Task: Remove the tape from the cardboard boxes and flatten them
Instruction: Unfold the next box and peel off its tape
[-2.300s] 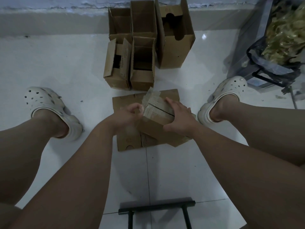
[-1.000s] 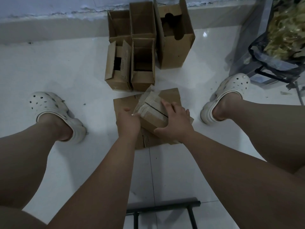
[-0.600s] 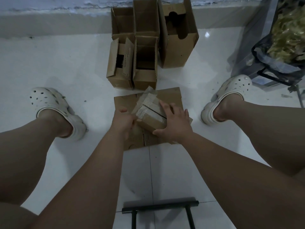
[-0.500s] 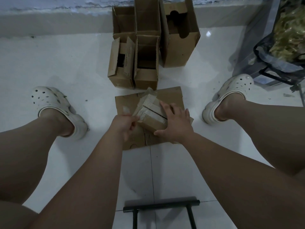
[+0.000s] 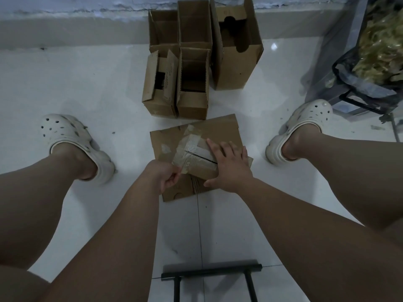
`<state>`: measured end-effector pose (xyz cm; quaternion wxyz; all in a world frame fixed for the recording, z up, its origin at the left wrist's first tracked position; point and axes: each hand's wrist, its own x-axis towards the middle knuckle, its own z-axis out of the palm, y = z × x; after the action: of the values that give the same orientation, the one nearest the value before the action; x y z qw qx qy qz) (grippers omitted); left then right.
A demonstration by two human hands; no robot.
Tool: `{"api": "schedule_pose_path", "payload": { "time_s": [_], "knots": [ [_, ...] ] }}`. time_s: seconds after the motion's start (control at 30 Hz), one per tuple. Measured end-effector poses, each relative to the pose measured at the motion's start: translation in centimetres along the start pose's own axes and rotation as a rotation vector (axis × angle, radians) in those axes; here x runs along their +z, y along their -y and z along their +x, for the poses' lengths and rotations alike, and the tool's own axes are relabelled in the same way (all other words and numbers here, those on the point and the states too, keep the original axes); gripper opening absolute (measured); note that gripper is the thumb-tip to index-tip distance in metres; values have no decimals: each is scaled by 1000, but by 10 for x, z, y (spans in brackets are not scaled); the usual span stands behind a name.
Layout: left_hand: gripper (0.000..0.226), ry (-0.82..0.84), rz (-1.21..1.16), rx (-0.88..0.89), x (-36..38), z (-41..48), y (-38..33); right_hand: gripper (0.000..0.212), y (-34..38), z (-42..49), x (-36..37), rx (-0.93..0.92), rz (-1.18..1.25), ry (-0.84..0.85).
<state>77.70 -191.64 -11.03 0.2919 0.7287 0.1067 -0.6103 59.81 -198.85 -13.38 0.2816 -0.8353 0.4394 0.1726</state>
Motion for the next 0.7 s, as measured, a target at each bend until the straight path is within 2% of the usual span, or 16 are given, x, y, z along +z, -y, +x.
{"api": "schedule_pose_path", "payload": {
  "time_s": [0.33, 0.57, 0.7],
  "knots": [
    [13, -1, -6, -21, -4, -8, 6, 123, 3, -1, -3, -12, -29, 58],
    [11, -35, 129, 5, -12, -10, 11, 124, 5, 0, -4, -6, -31, 68],
    [12, -85, 68, -14, -8, -7, 18, 125, 5, 1, -4, -1, -23, 62]
  ]
}}
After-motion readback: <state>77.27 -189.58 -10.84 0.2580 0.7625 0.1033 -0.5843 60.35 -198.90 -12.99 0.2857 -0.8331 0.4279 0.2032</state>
